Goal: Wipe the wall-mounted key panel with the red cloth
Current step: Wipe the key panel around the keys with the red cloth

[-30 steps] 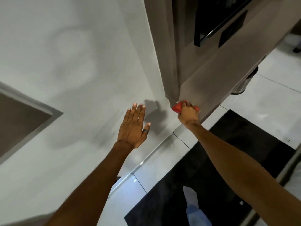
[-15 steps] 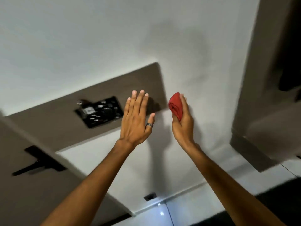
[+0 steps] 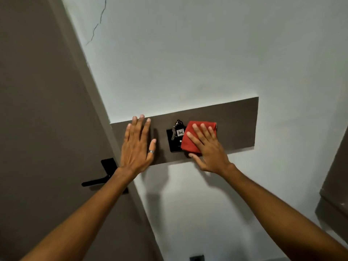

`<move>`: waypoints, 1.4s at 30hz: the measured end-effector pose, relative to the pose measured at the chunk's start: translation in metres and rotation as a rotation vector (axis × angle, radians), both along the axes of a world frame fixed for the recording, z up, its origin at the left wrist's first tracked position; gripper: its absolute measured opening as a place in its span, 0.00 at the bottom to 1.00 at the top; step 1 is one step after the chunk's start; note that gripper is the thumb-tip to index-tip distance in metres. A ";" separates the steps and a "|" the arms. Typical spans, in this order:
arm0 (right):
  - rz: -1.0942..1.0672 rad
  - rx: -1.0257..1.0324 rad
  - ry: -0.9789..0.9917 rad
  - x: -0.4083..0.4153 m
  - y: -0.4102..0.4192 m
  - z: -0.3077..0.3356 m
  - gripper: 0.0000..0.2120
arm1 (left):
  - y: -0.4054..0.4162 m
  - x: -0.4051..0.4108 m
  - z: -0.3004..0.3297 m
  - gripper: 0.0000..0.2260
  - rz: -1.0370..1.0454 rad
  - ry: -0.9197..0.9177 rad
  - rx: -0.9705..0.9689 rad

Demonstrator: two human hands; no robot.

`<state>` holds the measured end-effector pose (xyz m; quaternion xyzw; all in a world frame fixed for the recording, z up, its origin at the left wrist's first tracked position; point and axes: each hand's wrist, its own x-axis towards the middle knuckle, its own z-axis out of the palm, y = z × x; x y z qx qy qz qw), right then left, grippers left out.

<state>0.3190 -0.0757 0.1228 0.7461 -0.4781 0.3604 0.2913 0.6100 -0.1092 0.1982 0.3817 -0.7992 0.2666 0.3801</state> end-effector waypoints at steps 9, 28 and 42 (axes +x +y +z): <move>-0.016 -0.168 -0.704 0.074 -0.015 0.016 0.25 | -0.030 -0.022 -0.012 0.30 0.005 0.067 -0.049; -0.155 -0.576 -0.158 0.012 -0.065 -0.050 0.20 | -0.086 -0.043 -0.045 0.31 0.162 0.070 -0.355; -0.189 -0.613 -0.288 0.020 -0.069 0.003 0.20 | -0.089 -0.045 -0.049 0.31 0.185 0.086 -0.428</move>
